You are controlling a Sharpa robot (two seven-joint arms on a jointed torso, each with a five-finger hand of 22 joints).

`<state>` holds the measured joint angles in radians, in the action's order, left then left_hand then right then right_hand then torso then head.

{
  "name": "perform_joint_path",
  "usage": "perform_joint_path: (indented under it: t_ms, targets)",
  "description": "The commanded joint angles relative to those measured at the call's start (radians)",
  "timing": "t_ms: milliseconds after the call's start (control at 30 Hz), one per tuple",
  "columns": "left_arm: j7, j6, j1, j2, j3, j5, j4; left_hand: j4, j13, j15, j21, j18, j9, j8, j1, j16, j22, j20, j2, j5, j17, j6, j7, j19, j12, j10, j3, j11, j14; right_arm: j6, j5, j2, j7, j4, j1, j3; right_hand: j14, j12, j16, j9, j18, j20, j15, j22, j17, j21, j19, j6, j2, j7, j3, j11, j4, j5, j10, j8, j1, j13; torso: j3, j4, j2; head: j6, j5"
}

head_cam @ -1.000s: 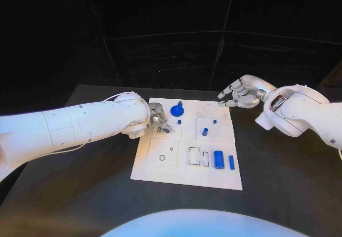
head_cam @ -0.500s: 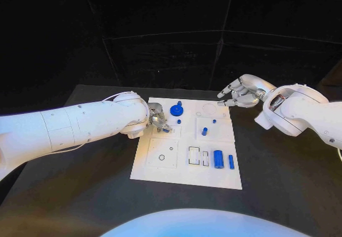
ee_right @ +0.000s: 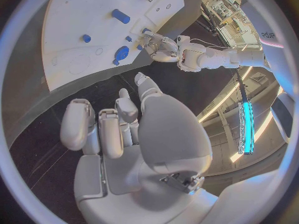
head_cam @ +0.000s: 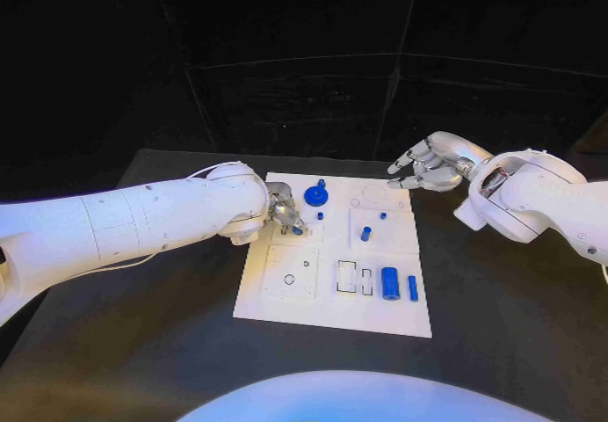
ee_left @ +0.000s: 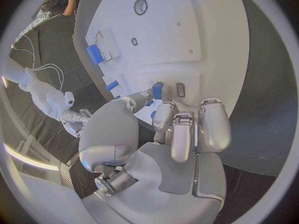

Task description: Assemble the parts on the task board

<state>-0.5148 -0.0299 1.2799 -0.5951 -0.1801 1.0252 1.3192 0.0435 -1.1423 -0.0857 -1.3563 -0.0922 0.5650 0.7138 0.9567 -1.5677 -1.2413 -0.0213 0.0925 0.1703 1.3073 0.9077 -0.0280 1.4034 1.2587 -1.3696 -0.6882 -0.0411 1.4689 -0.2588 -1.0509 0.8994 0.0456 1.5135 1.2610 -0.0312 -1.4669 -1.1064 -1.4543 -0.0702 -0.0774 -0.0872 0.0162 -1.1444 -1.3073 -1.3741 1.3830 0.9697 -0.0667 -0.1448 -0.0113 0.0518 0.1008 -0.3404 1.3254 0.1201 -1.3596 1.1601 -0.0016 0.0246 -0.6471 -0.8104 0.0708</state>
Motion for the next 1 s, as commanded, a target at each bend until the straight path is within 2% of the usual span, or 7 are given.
perform_joint_path:
  t_ms: [33, 500, 800, 900, 1000]
  targets:
    - [0.001, -0.033, -0.001, 0.007, -0.001, -0.011, -0.001, 0.007, -0.003, -0.007, -0.006, 0.019, -0.002, -0.001, -0.013, -0.003, -0.002, 0.000, 0.001, 0.001, 0.263, 0.011, -0.001, 0.009, 0.006, -0.007, 0.005, 0.002, 0.102, 0.001, -0.001, 0.000, -0.001, 0.000, 0.002, 0.000, -0.058, 0.002, 0.005, 0.001, -0.006, 0.006, 0.008, 0.000, -0.050, 0.005, -0.004, -0.004, 0.007, 0.004, 0.003, 0.000, 0.005, 0.005, -0.003, 0.004, 0.005, 0.000, -0.0007, -0.0018, 0.000, -0.002, 0.000]
    - [0.001, -0.043, 0.000, 0.026, -0.001, -0.012, -0.030, 0.019, -0.011, -0.009, -0.012, 0.021, -0.005, -0.001, -0.034, -0.003, -0.012, 0.002, -0.001, 0.000, 0.263, 0.022, 0.001, 0.014, 0.014, -0.012, 0.025, 0.000, 0.102, 0.001, -0.001, -0.004, 0.000, -0.002, 0.002, 0.000, -0.058, 0.003, 0.006, 0.001, -0.006, 0.006, 0.008, 0.001, -0.049, 0.006, -0.004, -0.004, 0.008, 0.004, 0.005, 0.000, 0.009, 0.002, -0.003, 0.005, 0.009, -0.001, 0.0004, -0.0016, 0.000, -0.004, -0.001]
    - [0.001, -0.050, 0.000, 0.032, 0.000, -0.012, -0.037, 0.030, -0.015, -0.011, -0.017, 0.023, -0.007, -0.001, -0.052, -0.003, -0.021, 0.005, -0.002, -0.002, 0.263, 0.030, 0.004, 0.019, 0.018, -0.016, 0.057, -0.003, 0.102, 0.005, -0.001, -0.006, -0.002, -0.004, 0.002, 0.000, -0.058, 0.004, 0.007, 0.001, -0.006, 0.005, 0.008, 0.002, -0.048, 0.006, -0.004, -0.004, 0.007, 0.004, 0.006, 0.000, 0.011, 0.000, -0.004, 0.005, 0.011, -0.002, -0.0005, -0.0011, 0.000, -0.005, -0.004]
    - [0.001, -0.052, 0.000, 0.033, 0.000, -0.012, -0.038, 0.037, -0.017, -0.012, -0.018, 0.024, -0.009, -0.002, -0.064, -0.003, -0.024, 0.006, 0.002, -0.003, 0.263, 0.036, 0.005, 0.021, 0.020, -0.018, 0.093, -0.003, 0.102, 0.008, -0.001, -0.007, -0.005, -0.005, 0.002, 0.000, -0.058, 0.003, 0.008, 0.001, -0.007, 0.005, 0.008, 0.003, -0.047, 0.008, -0.005, -0.006, -0.010, 0.005, 0.027, 0.000, 0.024, -0.020, -0.004, 0.007, 0.029, -0.003, -0.0006, -0.0013, 0.000, -0.006, -0.004]
    - [0.001, -0.050, 0.000, 0.033, 0.000, -0.012, -0.039, 0.057, -0.019, -0.012, -0.020, 0.025, -0.011, -0.001, -0.090, -0.003, -0.028, 0.006, 0.014, -0.007, 0.263, 0.044, 0.004, 0.023, 0.022, -0.019, 0.146, -0.003, 0.102, 0.010, -0.001, -0.007, -0.007, -0.005, 0.002, 0.000, -0.058, 0.000, 0.009, 0.001, -0.007, 0.005, 0.008, 0.004, -0.048, 0.008, -0.005, -0.007, -0.021, 0.005, 0.049, 0.000, 0.036, -0.007, -0.003, 0.010, 0.044, -0.002, -0.0005, -0.0009, 0.001, -0.006, -0.005]
